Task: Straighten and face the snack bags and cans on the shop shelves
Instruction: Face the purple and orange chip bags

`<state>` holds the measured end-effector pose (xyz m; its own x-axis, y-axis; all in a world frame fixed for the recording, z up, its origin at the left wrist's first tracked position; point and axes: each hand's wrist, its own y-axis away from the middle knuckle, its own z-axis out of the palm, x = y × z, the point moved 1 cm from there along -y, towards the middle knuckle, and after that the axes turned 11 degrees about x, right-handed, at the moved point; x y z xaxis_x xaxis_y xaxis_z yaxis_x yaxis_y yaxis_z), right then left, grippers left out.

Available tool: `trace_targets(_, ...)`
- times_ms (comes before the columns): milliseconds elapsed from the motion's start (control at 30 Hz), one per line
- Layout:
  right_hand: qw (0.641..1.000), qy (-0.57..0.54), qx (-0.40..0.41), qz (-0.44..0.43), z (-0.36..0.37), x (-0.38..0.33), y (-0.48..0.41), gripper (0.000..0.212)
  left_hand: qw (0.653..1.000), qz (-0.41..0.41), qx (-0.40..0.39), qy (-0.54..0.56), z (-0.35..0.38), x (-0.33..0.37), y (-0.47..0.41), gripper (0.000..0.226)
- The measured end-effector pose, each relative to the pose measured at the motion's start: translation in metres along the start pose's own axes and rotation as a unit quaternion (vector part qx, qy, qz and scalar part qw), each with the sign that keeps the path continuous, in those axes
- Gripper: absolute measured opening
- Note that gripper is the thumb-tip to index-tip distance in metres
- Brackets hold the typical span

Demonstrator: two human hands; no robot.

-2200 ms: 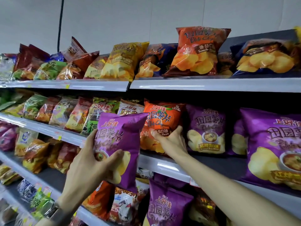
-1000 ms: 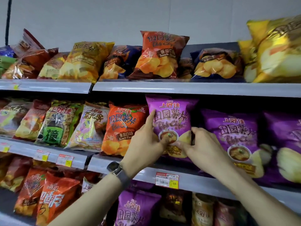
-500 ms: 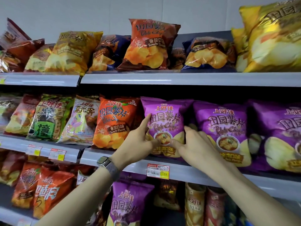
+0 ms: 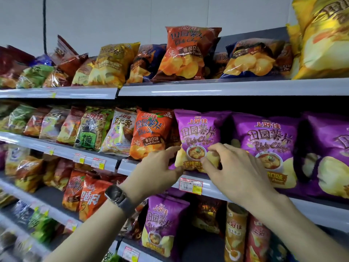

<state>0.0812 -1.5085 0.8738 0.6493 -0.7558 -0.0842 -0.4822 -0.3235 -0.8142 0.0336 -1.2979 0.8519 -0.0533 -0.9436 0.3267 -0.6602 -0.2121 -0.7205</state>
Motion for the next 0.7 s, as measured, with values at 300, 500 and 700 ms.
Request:
trace_targets(300,0.993,0.003,-0.094,-0.075,0.029,-0.048,0.013,0.045,0.987,-0.127,-0.004,-0.099,-0.045,-0.028,0.081,0.057)
trace_targets(500,0.986,-0.071,-0.101,-0.115,0.067,-0.100,0.011,0.044,0.965,-0.207,0.006,-0.162,-0.081,-0.069,0.115,0.052)
trace_targets(700,0.979,-0.147,-0.088,-0.109,0.103,-0.148,0.010,0.042,0.956,-0.222,0.043,-0.188,-0.098,-0.118,0.116,0.045)
